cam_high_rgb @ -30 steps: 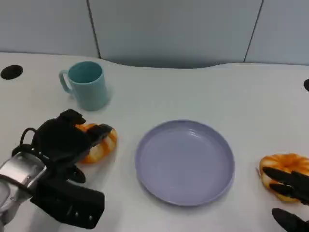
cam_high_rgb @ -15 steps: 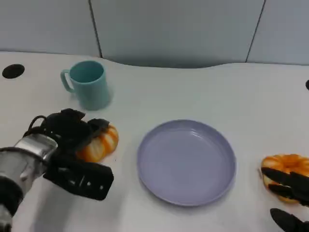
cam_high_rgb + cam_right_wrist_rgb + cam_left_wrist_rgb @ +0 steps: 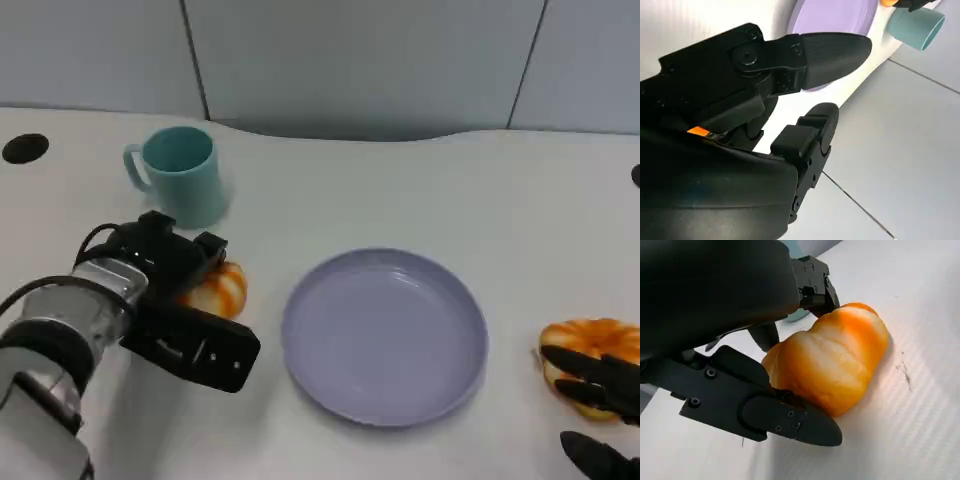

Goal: Grasp the bread from the table and place it into the plate.

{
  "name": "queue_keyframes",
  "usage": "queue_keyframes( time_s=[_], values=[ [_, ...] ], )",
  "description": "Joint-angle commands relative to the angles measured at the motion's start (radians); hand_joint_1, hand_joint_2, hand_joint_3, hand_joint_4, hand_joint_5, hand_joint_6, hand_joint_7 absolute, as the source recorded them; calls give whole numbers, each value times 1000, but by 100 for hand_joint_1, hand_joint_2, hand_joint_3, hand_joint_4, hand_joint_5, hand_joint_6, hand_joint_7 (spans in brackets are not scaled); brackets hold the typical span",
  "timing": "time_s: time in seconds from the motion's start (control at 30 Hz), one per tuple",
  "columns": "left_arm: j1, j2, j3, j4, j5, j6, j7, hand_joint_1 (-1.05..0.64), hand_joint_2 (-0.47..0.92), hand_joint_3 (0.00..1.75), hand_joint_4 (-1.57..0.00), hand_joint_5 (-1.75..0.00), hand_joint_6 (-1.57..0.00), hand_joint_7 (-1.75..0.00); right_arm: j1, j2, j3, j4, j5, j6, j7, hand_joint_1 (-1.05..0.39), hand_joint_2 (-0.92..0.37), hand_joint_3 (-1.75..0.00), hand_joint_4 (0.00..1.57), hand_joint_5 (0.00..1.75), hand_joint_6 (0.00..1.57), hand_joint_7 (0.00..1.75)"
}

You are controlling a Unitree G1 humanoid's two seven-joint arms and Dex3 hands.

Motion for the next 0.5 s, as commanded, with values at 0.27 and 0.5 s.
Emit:
queue_keyframes(
  time_s=[0.27,0.5],
  values=[
    [12,-48,39,54,-101,26,10,-50,86,2,0,-175,0,-158,23,-2,-14,-40,28,25,4,-38,-92,-36,94,2,79,0],
    [5,-48,53,57,-141,28,-6,-21,83,0,-17,-175,0,-173,27,-1,-18,-45,35,19,3,-38,-92,-36,93,2,78,0]
  ],
)
